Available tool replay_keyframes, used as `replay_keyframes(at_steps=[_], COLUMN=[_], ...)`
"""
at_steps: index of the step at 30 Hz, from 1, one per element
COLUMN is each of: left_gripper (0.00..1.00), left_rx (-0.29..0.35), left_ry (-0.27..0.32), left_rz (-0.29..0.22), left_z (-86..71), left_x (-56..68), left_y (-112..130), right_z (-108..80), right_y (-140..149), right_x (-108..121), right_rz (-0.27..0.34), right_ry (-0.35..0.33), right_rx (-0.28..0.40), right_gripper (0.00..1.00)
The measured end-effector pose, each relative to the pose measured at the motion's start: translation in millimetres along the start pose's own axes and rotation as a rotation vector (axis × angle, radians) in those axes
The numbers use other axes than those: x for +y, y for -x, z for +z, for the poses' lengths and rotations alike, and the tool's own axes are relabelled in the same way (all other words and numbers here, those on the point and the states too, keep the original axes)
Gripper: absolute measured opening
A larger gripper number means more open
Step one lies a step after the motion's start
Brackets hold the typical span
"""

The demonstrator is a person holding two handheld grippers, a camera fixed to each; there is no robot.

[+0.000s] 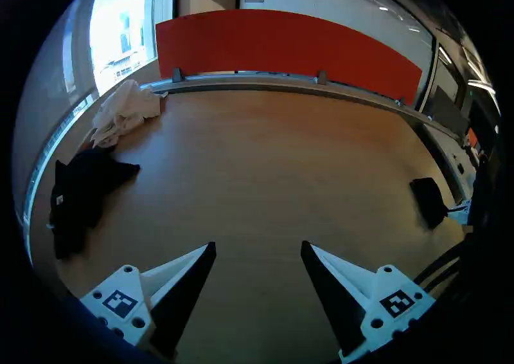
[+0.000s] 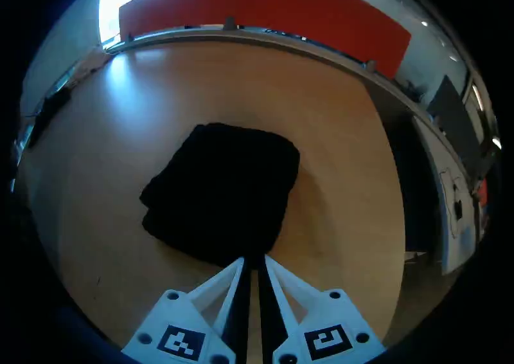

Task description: Fold towel

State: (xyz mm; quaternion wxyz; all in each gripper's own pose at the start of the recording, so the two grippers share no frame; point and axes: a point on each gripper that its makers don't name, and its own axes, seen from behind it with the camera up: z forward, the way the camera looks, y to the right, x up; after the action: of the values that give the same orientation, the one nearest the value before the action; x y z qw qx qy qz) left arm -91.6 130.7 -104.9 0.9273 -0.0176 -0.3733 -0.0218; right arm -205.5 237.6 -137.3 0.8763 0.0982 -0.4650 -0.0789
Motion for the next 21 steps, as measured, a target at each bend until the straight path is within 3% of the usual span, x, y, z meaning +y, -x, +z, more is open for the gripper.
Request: replay_keyframes(at_steps=[21], left_gripper=[0.98], left_rx=[-0.007], left_ry=[-0.017], left_rz=[0.004], left_z=[-2.1], left_x=[-8.5], left_y=[6.6], right_z=[8.3], right_y=[11.6], right_x=[8.3], right_rz=[0.067], right_ry=[0.045], right_rx=[-0.043], right_gripper=[0.08])
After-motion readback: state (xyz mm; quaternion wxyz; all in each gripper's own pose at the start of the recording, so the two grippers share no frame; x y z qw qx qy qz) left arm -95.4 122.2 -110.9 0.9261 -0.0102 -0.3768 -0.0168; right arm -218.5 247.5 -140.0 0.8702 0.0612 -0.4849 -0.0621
